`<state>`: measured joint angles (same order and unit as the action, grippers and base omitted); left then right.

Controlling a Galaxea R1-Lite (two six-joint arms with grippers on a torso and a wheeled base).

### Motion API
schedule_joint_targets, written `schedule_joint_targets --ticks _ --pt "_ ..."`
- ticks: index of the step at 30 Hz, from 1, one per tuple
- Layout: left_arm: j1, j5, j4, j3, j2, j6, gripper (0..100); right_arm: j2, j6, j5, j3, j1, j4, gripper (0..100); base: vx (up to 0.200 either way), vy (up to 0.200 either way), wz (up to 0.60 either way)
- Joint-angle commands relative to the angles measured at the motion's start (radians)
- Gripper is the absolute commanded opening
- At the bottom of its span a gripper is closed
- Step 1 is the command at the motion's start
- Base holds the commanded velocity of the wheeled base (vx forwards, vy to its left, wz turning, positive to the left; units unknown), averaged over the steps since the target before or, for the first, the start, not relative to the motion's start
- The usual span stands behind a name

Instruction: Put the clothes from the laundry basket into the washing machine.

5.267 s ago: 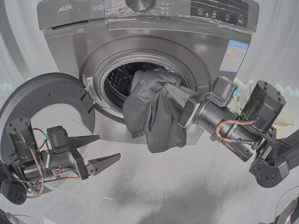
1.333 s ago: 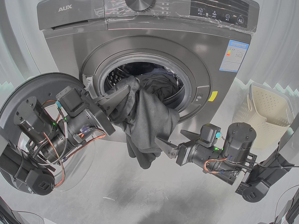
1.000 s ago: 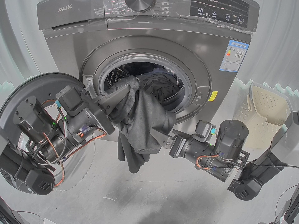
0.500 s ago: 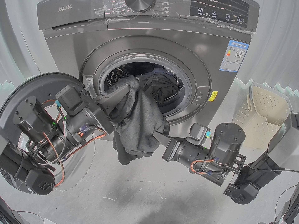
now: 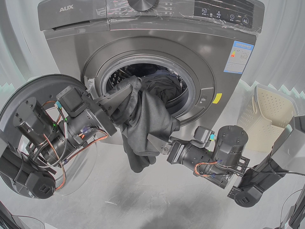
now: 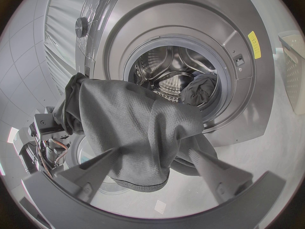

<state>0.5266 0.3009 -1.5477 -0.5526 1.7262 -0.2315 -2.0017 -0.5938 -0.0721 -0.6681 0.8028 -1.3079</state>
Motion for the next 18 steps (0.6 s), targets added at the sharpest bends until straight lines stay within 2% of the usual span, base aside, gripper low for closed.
schedule_joint_targets --ticks 1,4,5,13,18 --pt "0.003 0.000 0.000 0.000 -0.004 0.000 0 -0.046 0.000 0.002 -0.044 0.001 -0.005 100 0.000 0.000 0.00" --pt "0.003 0.000 -0.002 0.000 -0.004 0.000 0 -0.066 -0.001 0.005 -0.074 0.004 -0.011 100 0.000 0.000 0.00" --pt "0.003 0.000 -0.002 0.000 -0.004 0.000 0 -0.068 -0.003 0.006 -0.082 0.007 -0.013 0 0.000 0.000 0.00" --pt "-0.005 0.000 0.000 0.008 0.016 0.000 0 -0.065 -0.007 0.011 -0.068 0.019 -0.070 0 0.000 0.000 0.00" --pt "-0.036 0.000 -0.002 0.008 0.047 0.000 0 0.024 -0.007 0.006 0.001 0.046 -0.080 0 0.000 0.000 0.00"
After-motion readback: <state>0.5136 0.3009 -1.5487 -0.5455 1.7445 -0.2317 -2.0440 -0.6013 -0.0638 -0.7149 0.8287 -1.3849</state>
